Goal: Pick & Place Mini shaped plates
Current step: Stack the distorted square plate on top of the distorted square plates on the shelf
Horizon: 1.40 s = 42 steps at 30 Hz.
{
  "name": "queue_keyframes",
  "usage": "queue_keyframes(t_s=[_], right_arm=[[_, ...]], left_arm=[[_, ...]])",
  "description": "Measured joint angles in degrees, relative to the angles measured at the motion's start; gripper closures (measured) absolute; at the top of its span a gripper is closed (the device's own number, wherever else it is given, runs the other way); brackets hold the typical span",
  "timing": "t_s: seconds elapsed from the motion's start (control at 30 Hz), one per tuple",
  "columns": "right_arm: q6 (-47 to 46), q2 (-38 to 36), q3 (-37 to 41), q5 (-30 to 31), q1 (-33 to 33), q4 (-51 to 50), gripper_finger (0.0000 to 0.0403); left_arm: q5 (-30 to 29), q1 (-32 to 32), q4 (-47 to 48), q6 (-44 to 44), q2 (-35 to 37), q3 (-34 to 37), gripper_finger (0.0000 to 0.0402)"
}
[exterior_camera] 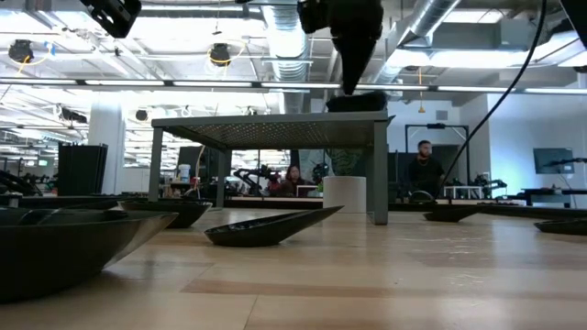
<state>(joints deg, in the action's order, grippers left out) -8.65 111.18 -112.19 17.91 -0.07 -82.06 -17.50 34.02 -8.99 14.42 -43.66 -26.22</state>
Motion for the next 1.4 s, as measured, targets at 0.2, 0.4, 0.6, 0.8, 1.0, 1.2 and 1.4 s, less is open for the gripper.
queue_keyframes(t_s=[0.2,0.4,0.6,0.8,1.0,1.2,1.4], right_arm=[[-0.2,0.2,0.0,0.1,0.1,1.8,0.0328],[-0.3,0.2,0.0,6.1,-0.4,1.1,0.0321],[-0.9,0.7,0.0,6.3,-3.1,1.4,0.0332],[-1.3,2.2,0.1,-1.6,-4.4,0.9,0.0342],[1.9,4.5,0.0,-5.0,-4.3,1.2,0.0344],[4.5,4.6,0.0,-6.7,-3.4,2.6,0.0344],[4.6,4.2,-0.1,-6.0,-3.0,2.2,0.0344]], left_arm=[[0.0,0.0,0.0,0.0,0.0,0.0,0.0289],[0.0,0.0,0.0,-0.3,0.0,0.0,0.0289],[0.0,0.0,0.0,-0.4,0.0,0.0,0.0289],[0.0,0.0,0.0,-0.4,0.0,0.0,0.0289],[0.0,0.0,0.0,-0.4,0.0,0.0,0.0289],[0.0,0.0,0.0,-0.4,0.0,0.0,0.0289],[0.0,0.0,0.0,-0.4,0.0,0.0,0.0289]])
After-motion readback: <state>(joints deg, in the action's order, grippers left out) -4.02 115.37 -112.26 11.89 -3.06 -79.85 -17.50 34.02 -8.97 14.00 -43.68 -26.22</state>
